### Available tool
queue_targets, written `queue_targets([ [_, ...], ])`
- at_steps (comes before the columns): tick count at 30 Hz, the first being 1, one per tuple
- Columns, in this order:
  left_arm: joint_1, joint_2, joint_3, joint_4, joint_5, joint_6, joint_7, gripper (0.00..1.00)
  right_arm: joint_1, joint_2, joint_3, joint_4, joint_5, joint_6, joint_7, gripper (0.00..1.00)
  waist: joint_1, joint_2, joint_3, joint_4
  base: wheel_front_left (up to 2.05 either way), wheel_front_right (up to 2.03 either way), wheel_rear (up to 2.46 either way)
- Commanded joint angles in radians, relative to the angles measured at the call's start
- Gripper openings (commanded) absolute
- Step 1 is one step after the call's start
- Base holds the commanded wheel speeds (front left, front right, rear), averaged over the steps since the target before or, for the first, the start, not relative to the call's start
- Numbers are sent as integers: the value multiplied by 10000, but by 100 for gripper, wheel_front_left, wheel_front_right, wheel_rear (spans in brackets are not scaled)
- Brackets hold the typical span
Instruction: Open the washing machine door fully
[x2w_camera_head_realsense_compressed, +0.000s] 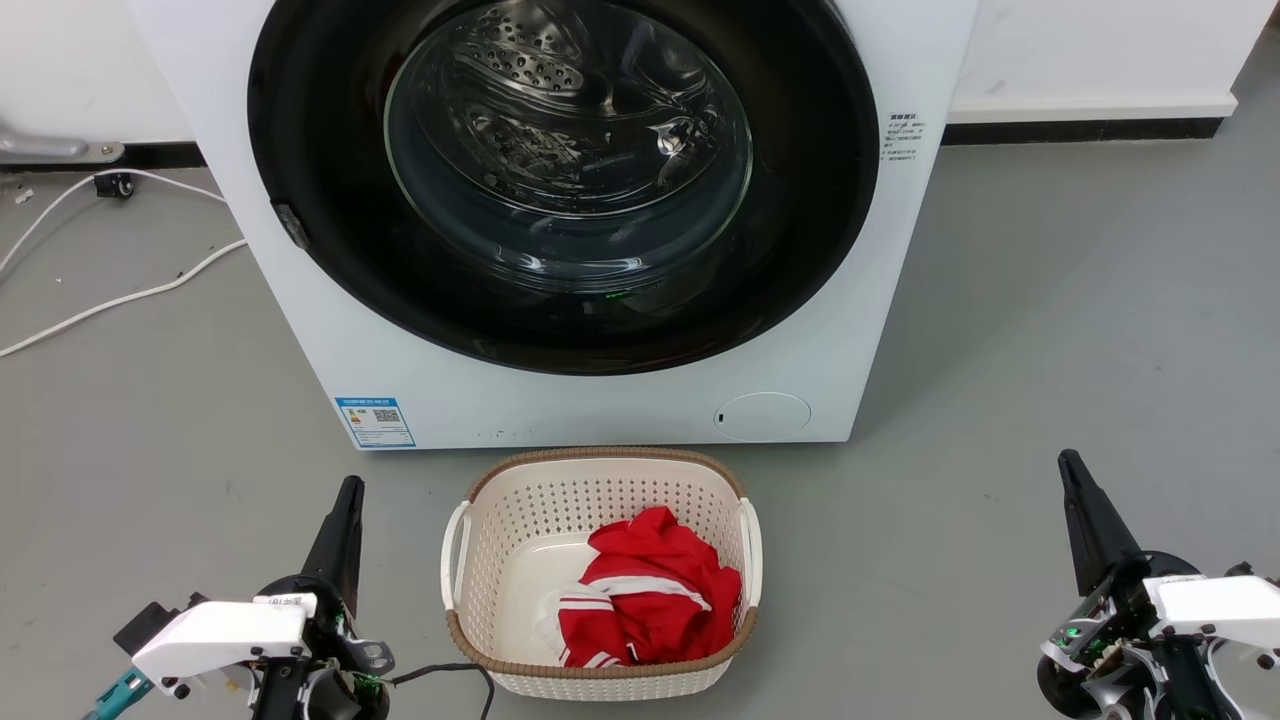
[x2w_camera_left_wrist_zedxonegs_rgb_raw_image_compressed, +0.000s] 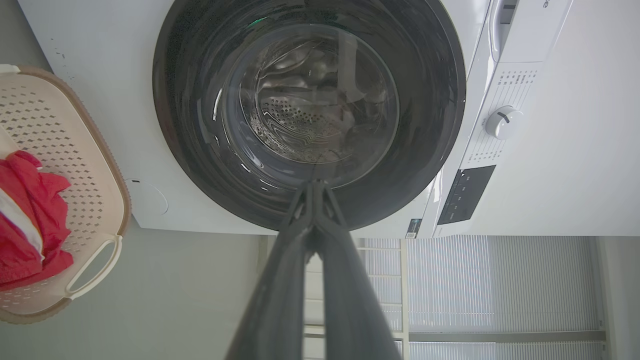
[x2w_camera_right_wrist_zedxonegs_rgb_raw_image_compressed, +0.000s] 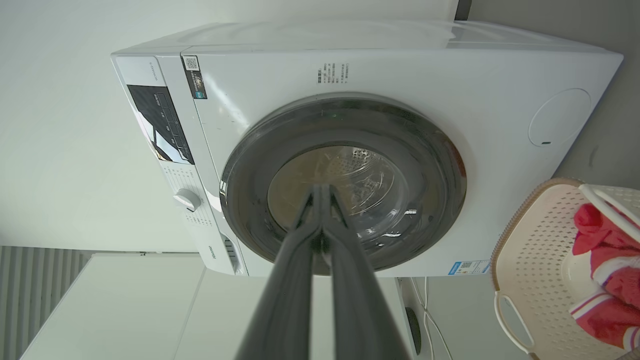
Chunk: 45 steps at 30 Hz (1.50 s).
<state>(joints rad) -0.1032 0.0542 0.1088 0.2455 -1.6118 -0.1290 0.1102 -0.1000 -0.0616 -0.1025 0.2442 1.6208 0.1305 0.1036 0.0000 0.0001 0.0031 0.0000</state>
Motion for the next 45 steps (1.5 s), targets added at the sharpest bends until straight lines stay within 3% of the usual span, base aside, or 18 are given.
queue_targets([
  [1,-101,-8,37,10,26,-33,8,0,-150,29,-17,14,-35,4,32,0,0,-1,0,0,0,0,0],
  [12,-101,-13,45,11,35,-33,10,0,-152,43,-37,14,-52,4,39,0,0,-1,0,0,0,0,0],
  [13,-1,-6,9,0,2,0,10,100,-2,15,-21,2,-14,0,26,100,0,-1,0,0,0,0,0],
  [29,142,-8,-344,-413,746,4,-646,100,286,42,302,-434,-621,1,-621,100,0,-1,-7,33,0,0,0],
  [45,204,-23,-329,-1486,3585,-2,-1323,100,507,56,496,-1479,-4419,1,-1290,100,0,-1,-9,123,0,0,0],
])
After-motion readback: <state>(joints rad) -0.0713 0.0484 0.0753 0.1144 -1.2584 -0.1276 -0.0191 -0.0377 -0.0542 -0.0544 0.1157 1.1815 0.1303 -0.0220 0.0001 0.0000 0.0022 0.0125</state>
